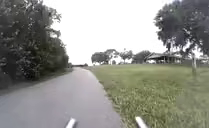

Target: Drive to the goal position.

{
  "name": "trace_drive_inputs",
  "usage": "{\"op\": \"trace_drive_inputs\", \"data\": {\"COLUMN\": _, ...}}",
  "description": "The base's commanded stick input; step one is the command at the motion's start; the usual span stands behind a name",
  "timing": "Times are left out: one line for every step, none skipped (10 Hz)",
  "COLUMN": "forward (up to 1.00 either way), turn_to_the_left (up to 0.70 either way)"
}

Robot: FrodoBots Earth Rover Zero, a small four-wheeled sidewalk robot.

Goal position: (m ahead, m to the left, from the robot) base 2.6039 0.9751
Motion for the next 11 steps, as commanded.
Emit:
{"op": "trace_drive_inputs", "data": {"forward": 0.7, "turn_to_the_left": 0.0}}
{"op": "trace_drive_inputs", "data": {"forward": 0.7, "turn_to_the_left": 0.0}}
{"op": "trace_drive_inputs", "data": {"forward": 0.7, "turn_to_the_left": 0.0}}
{"op": "trace_drive_inputs", "data": {"forward": 0.7, "turn_to_the_left": 0.0}}
{"op": "trace_drive_inputs", "data": {"forward": 0.7, "turn_to_the_left": 0.0}}
{"op": "trace_drive_inputs", "data": {"forward": 0.53, "turn_to_the_left": 0.0}}
{"op": "trace_drive_inputs", "data": {"forward": 0.45, "turn_to_the_left": 0.0}}
{"op": "trace_drive_inputs", "data": {"forward": 0.45, "turn_to_the_left": 0.0}}
{"op": "trace_drive_inputs", "data": {"forward": 0.45, "turn_to_the_left": 0.0}}
{"op": "trace_drive_inputs", "data": {"forward": 0.45, "turn_to_the_left": 0.0}}
{"op": "trace_drive_inputs", "data": {"forward": 0.45, "turn_to_the_left": 0.0}}
